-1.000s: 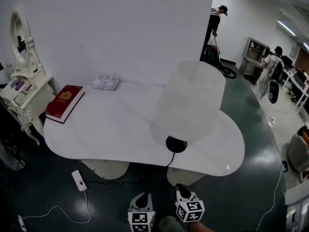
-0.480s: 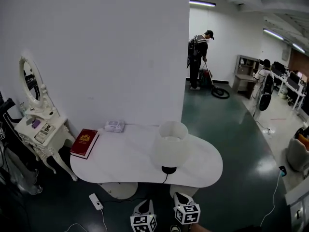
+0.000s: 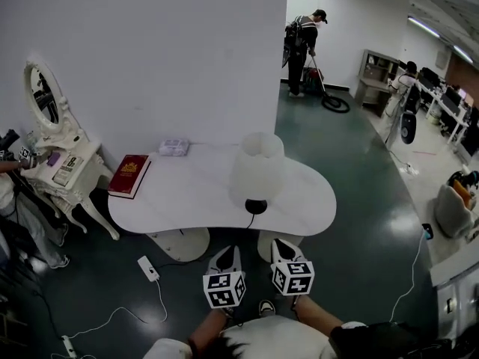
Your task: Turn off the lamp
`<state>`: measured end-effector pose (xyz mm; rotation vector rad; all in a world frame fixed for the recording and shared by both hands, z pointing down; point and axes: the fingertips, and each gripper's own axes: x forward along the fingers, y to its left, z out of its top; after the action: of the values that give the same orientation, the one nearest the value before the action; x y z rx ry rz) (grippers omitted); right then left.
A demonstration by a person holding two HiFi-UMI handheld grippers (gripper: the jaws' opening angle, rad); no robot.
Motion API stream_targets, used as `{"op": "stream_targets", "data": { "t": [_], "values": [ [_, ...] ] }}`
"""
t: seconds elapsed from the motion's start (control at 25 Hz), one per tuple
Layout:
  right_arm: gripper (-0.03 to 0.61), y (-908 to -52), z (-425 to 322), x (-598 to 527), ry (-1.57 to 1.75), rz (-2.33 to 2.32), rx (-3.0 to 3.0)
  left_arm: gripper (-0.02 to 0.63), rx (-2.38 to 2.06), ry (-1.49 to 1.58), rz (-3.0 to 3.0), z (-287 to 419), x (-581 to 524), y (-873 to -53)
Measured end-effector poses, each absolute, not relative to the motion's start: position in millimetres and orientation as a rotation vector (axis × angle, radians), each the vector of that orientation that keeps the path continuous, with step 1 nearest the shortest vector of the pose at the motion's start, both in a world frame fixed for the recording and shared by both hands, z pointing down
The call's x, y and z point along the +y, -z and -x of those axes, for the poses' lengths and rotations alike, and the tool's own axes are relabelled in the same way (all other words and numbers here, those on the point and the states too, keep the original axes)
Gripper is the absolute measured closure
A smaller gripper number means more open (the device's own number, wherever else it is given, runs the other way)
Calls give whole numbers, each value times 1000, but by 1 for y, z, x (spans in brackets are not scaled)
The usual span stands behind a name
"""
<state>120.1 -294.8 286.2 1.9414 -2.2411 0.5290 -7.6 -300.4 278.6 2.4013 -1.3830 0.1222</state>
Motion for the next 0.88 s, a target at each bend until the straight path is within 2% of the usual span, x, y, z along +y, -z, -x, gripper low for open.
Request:
{"op": "stream_targets", "data": {
  "t": [0.48,0.88],
  "values": [
    [580,-295,-140,-286,-581,-1990,-2189,604,-1329,-164,-2472,-24,-302,-279],
    [580,-290,-151,-302,-479,-1927,-2178,604,-1355,-161,-2465,-33,-317,-278]
  ]
}}
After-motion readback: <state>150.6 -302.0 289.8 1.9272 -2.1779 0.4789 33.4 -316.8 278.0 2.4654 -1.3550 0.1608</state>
